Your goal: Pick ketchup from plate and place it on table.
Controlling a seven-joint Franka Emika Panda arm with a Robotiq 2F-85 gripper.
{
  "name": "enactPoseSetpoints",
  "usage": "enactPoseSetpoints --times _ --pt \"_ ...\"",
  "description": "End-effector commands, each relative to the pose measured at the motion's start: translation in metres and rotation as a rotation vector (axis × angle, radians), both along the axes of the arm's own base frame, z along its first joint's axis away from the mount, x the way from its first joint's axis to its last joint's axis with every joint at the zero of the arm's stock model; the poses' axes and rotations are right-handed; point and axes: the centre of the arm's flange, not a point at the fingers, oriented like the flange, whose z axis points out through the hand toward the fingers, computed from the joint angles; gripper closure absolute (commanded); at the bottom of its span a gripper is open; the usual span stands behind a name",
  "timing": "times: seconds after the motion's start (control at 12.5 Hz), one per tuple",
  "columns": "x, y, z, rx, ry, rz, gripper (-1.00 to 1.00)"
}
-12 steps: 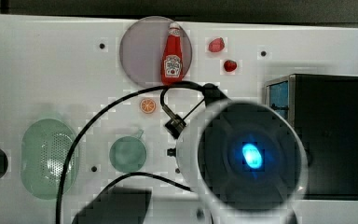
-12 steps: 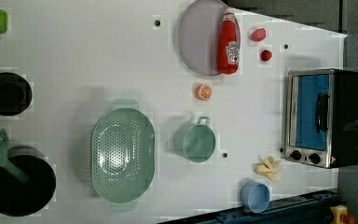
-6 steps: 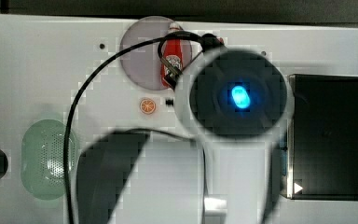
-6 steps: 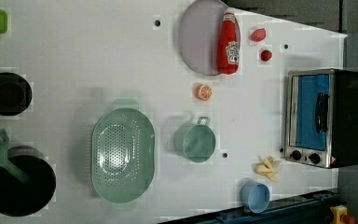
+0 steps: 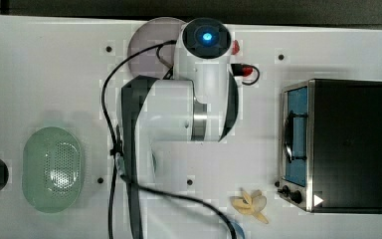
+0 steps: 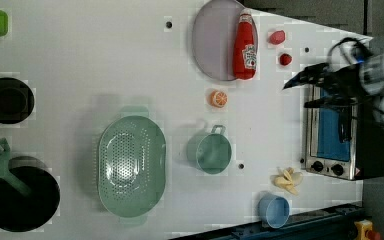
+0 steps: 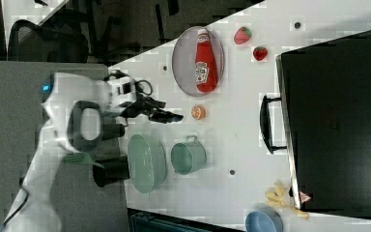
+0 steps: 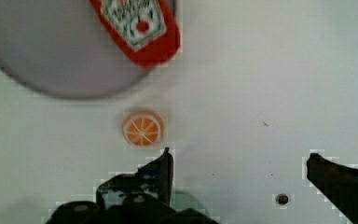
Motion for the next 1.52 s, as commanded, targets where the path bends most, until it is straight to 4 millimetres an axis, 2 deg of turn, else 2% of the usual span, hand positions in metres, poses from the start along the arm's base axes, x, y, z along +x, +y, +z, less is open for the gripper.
enactPoseSetpoints --times 0.08,0.32,0.56,1.12,1.52 --pt "0.025 0.004 0.012 0.038 -0.143 0.261 -1.0" --pt "0.044 0.004 -0.033 0.062 -0.161 0.386 -1.0" --pt "0.061 0.005 -0.071 0.073 -0.146 0.412 -1.0" --pt "0.104 0.012 -0.142 0.075 -0.165 0.556 -1.0" --pt "0.117 0.016 -0.184 0.052 -0.233 0.573 -1.0"
